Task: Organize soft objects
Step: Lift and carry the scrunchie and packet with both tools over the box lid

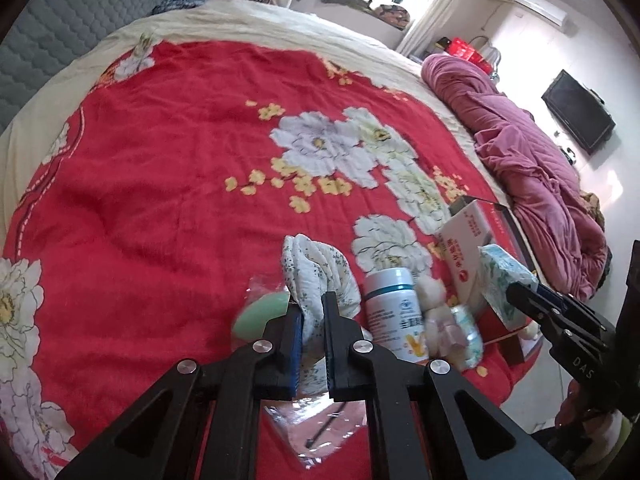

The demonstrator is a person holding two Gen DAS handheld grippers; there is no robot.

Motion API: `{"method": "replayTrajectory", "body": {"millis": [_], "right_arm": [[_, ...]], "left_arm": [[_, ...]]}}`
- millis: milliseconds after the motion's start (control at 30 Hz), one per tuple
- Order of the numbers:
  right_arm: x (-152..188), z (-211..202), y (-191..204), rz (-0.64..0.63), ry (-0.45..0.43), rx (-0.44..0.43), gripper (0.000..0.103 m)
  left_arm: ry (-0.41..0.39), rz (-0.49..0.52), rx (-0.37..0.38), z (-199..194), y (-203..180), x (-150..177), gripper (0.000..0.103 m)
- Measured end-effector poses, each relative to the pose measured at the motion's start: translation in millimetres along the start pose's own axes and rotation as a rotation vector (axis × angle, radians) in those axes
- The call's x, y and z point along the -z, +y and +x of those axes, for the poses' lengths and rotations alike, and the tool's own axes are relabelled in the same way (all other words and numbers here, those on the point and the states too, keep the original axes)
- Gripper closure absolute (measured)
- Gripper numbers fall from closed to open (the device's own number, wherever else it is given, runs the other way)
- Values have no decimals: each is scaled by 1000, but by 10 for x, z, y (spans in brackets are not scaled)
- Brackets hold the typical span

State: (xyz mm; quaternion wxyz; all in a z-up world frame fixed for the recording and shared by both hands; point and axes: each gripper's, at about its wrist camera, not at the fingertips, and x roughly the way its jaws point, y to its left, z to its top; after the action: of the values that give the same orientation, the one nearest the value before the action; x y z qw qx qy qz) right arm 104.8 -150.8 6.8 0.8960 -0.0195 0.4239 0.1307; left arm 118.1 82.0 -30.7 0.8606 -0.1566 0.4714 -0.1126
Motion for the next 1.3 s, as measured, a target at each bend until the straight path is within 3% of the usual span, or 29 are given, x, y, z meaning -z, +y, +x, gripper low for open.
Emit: {"method": "replayTrajectory", "body": {"millis": [700, 1300], "right_arm": [[-192, -803, -80, -35, -125, 0, 76], [-133, -1313, -919, 34, -204, 53, 77]], "left_arm": [[-100, 182, 29, -624, -1139, -189, 94], [-100, 304, 104, -464, -2322, -267, 94]]}}
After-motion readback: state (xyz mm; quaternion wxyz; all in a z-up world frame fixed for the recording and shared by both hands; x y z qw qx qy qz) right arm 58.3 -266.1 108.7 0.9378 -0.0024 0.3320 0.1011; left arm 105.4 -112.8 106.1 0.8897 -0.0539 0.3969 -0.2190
